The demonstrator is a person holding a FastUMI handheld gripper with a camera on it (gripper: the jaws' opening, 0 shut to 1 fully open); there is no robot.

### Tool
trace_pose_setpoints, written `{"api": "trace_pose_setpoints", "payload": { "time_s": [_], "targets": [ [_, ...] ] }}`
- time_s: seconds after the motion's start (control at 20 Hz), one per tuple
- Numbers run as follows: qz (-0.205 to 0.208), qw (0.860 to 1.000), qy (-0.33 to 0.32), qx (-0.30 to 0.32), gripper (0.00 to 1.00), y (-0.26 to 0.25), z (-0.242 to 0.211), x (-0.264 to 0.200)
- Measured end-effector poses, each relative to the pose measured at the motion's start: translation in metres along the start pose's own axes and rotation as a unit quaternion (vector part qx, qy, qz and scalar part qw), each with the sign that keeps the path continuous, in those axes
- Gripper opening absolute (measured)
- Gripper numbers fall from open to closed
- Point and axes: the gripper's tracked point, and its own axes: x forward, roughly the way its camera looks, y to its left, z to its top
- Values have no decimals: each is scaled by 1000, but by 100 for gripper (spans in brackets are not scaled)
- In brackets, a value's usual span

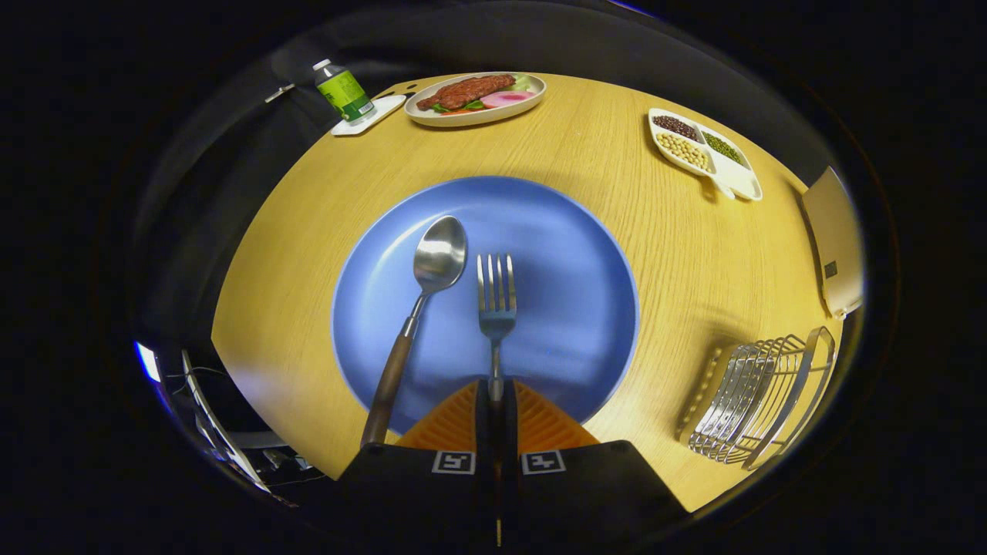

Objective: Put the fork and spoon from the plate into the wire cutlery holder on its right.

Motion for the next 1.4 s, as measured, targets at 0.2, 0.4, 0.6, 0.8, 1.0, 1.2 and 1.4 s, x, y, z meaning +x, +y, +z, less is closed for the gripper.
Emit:
{"api": "trace_pose_setpoints", "payload": {
  "time_s": [0.2, 0.4, 0.6, 0.8, 1.0, 1.2, 1.4],
  "targets": [
    [13, 1000, -7, -3, 7, -5, 6, -35],
    [24, 1000, -20, -4, 7, -18, 14, -87],
    [26, 999, -8, -24, 7, -45, 12, -138],
    [5, 997, 48, -63, 7, -93, -10, -176],
    [-32, 987, 122, -103, 7, -146, -32, -190],
    [-31, 974, 192, -116, 7, -169, -45, -186],
    [-24, 964, 238, -112, 7, -177, -45, -170]
  ]
}}
